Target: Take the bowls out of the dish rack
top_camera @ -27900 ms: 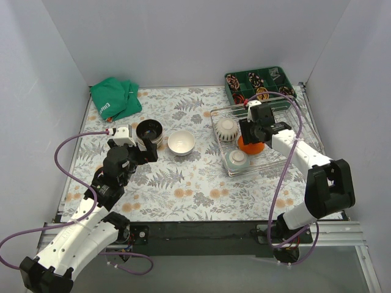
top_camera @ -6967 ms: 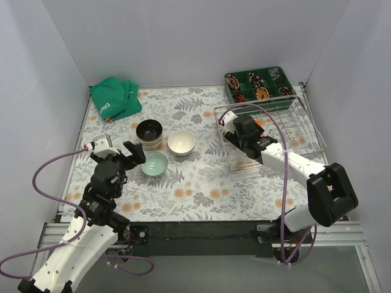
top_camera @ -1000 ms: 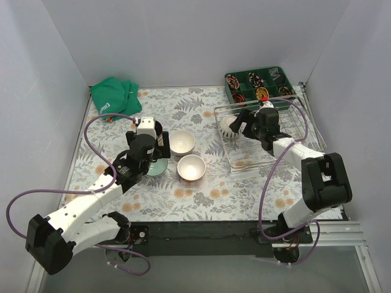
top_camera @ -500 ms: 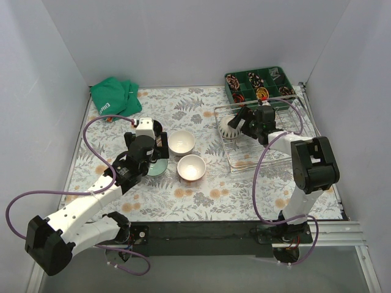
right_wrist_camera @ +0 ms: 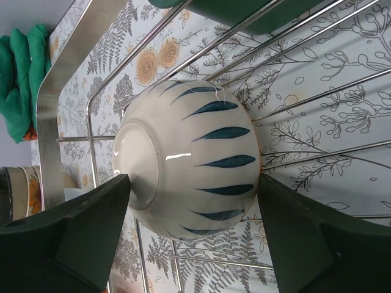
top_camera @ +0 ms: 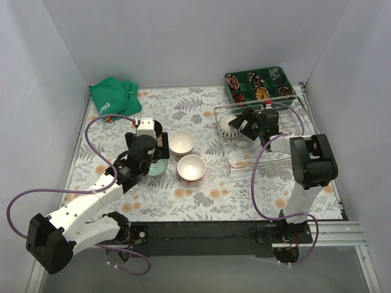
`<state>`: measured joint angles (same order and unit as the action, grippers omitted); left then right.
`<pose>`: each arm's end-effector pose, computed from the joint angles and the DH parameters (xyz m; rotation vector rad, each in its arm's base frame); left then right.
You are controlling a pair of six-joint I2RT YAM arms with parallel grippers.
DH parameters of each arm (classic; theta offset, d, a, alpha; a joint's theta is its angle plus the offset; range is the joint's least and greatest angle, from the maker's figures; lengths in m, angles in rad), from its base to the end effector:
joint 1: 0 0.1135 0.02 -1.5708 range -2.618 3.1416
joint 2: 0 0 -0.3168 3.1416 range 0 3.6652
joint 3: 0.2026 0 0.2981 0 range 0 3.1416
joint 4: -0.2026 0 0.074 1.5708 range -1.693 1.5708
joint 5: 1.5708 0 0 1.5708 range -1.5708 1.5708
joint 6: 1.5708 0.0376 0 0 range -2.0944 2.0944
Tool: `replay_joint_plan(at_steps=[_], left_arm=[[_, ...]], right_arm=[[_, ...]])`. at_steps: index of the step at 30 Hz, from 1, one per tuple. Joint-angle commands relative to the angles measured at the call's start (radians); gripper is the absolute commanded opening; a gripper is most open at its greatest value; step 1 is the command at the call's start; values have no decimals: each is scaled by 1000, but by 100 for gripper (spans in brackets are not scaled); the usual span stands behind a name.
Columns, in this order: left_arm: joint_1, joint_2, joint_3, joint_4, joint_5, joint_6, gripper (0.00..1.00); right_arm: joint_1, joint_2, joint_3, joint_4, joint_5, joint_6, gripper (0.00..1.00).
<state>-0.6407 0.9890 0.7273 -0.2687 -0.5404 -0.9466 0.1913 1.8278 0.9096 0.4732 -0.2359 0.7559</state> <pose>0.2001 -0.1250 0.3068 -0.6249 1.9490 -0.4329 0.4159 0.0895 0.1767 0.4340 2.0597 0.8254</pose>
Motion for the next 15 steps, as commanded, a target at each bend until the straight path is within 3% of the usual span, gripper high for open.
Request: replay_joint_plan(at_steps=[1, 9, 15], left_arm=[[7, 0, -5, 8, -4, 6, 98], [7, 0, -6, 8, -4, 6, 98], [7, 0, -6, 8, -4, 8, 98]], right_arm=[[-4, -13, -41, 28, -46, 20, 85], [-9, -84, -64, 35, -45, 0, 63], [-7, -163, -90, 33, -10, -27, 33]])
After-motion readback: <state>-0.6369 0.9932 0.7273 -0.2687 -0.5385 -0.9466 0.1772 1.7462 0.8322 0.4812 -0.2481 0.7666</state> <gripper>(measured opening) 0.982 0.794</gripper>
